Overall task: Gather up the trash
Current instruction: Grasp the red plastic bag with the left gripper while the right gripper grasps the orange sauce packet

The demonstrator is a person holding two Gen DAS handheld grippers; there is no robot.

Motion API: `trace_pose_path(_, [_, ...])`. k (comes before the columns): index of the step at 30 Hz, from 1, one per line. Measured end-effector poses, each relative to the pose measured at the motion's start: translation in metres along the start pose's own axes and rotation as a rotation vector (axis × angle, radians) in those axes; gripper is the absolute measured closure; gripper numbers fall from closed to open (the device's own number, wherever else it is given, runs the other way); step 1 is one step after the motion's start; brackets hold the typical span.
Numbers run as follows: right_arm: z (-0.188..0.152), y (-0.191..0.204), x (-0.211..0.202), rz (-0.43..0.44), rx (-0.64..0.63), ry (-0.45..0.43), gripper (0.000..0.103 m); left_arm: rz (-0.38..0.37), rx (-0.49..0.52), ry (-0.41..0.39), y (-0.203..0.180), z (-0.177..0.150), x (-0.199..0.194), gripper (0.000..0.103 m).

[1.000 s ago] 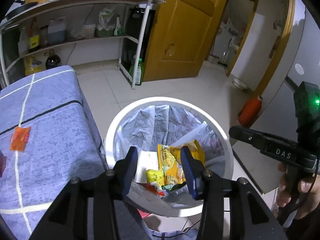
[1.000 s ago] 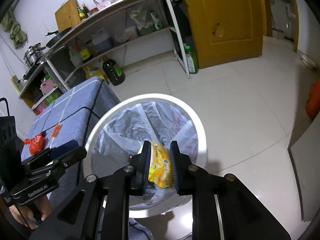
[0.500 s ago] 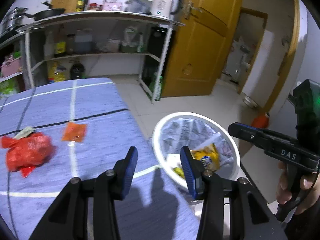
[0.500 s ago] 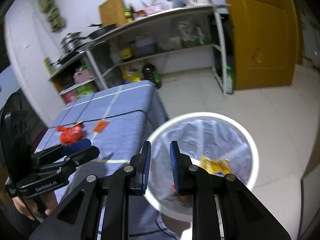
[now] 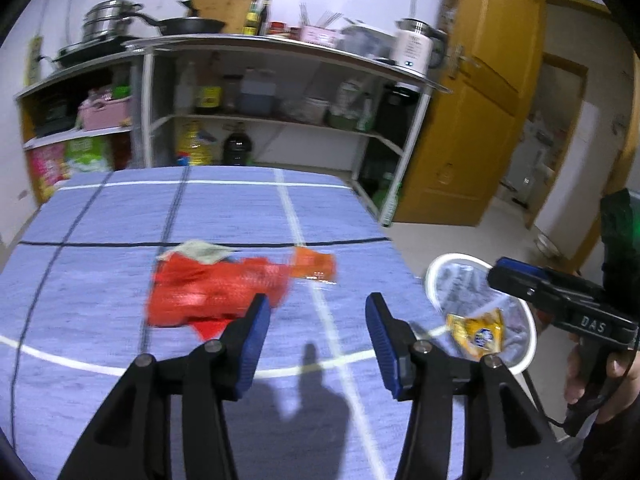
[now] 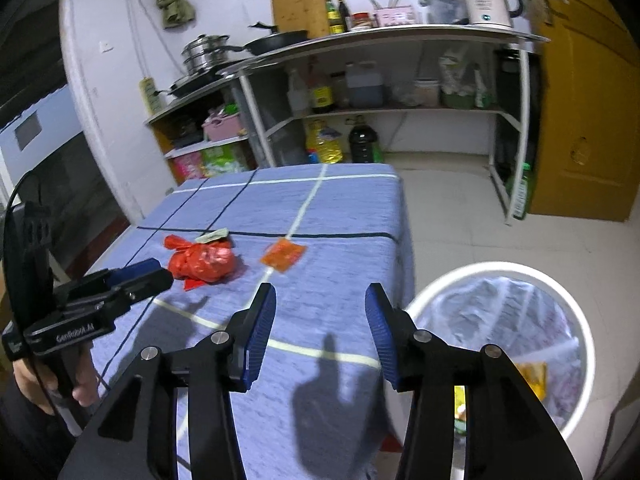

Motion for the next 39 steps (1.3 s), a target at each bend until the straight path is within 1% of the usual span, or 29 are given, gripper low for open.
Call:
trace_pose_path(3, [0.001, 0.013, 0.015, 0.022, -0.021, 0.018, 0.055, 0.048, -0.015, -0.006, 0.028, 0.002, 0.001, 0.044])
trace_pose_path(6, [0.001, 0.023, 0.029, 0.046, -0.036, 0.034, 0.055, 0.069, -0.025, 0.002, 0.049, 0.004, 0.01, 0.04])
trace_pose_path(9, [-0.001, 0.032, 0.039, 0.06, -0.05, 0.045, 0.055, 0.074, -0.001, 0.011, 0.064, 0.003, 0.023, 0.036])
trace_pose_path(12, [-0.001, 0.033, 0.047, 0.065, -0.056, 0.054, 0.055, 0.078, 0.034, 0.023, 0.072, 0.003, 0.036, 0.035])
trace_pose_path(14, [-0.002, 0.034, 0.053, 0.066, -0.057, 0.061, 0.055, 0.066, 0.051, 0.028, 0.074, 0.004, 0.044, 0.033])
trace_pose_path(15, [-0.002, 0.034, 0.057, 0.066, -0.056, 0.066, 0.055, 0.056, 0.059, 0.031, 0.073, 0.004, 0.046, 0.031])
trace_pose_path(17, [-0.002, 0.035, 0.063, 0.066, -0.052, 0.073, 0.055, 0.019, 0.087, 0.045, 0.069, 0.003, 0.053, 0.028])
trace_pose_path(22, [-0.002, 0.039, 0.073, 0.068, -0.061, 0.084, 0.055, -0.011, 0.142, 0.1, 0.062, -0.007, 0.066, 0.028])
trace_pose_path(26, [-0.001, 0.043, 0.082, 0.067, -0.072, 0.098, 0.055, -0.018, 0.168, 0.115, 0.058, -0.011, 0.067, 0.026])
trace_pose_path(28, [-0.001, 0.043, 0.087, 0.063, -0.07, 0.107, 0.055, -0.011, 0.181, 0.132, 0.056, -0.014, 0.068, 0.029])
trace_pose_path(30, [-0.001, 0.044, 0.091, 0.057, -0.069, 0.116, 0.055, -0.008, 0.192, 0.138, 0.054, -0.016, 0.066, 0.036])
trace_pose_path(32, [-0.001, 0.045, 0.092, 0.057, -0.072, 0.12, 0.055, 0.0, 0.193, 0.14, 0.053, -0.018, 0.062, 0.041])
trace_pose_path(34, [0.0, 0.047, 0.093, 0.059, -0.075, 0.124, 0.055, 0.002, 0.186, 0.135, 0.053, -0.019, 0.059, 0.045])
trace_pose_path(36, [0.0, 0.049, 0.095, 0.055, -0.081, 0.129, 0.055, 0.007, 0.181, 0.13, 0.054, -0.019, 0.057, 0.051])
trace_pose_path(39, [0.0, 0.05, 0.097, 0.056, -0.085, 0.143, 0.055, 0.01, 0.139, 0.104, 0.059, -0.014, 0.045, 0.054])
Point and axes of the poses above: each gripper's, at about its wrist camera, not at the fingertips, and x roughly the way its jaws point, y to its left, z to its top, the point moved 6 cm from there along x, roughly the way its jaws point, and after that the axes turned 9 degrees about -y, right-handed, at the moved point
